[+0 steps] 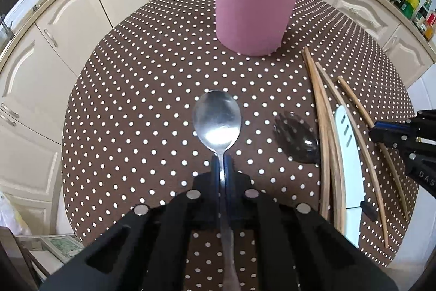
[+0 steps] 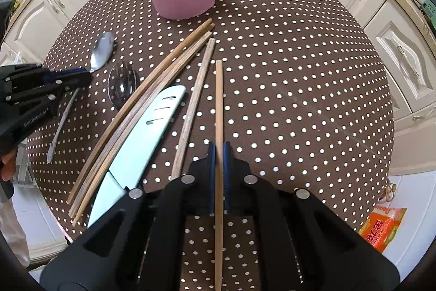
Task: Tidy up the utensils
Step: 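Grasp the steel spoon handle with the left gripper while the right gripper grasps a chopstick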
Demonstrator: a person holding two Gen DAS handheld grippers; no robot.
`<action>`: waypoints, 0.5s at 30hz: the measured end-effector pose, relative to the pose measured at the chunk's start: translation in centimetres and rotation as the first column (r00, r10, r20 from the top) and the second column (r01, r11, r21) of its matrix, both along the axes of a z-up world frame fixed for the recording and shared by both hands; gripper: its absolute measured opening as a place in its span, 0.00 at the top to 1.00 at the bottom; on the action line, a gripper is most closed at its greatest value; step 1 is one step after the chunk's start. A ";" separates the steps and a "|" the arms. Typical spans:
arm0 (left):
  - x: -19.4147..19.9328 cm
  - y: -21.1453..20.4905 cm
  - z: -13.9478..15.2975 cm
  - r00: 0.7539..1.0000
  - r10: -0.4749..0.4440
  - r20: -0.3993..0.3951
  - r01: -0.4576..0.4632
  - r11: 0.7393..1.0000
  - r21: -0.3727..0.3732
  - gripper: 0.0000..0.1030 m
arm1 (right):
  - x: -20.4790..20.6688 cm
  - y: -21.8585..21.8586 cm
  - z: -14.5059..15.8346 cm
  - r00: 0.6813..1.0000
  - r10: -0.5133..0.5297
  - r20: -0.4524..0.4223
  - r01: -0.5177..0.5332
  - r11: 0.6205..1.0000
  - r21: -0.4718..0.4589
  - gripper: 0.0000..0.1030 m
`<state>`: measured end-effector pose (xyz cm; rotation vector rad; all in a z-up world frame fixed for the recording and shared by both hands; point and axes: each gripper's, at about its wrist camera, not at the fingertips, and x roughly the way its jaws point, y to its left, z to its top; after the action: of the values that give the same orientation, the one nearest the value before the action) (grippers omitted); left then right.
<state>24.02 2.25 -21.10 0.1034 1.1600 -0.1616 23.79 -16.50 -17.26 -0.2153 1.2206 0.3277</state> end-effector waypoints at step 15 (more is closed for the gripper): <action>-2.2 0.7 4.7 0.978 0.039 0.206 -0.011 0.991 -0.133 0.97 | -2.0 -3.4 6.4 0.988 -0.044 0.147 0.018 0.984 0.175 0.94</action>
<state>21.79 2.99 -16.40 -0.0106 0.9390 -0.1994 21.77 -19.89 -10.90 -0.0687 1.0389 0.3816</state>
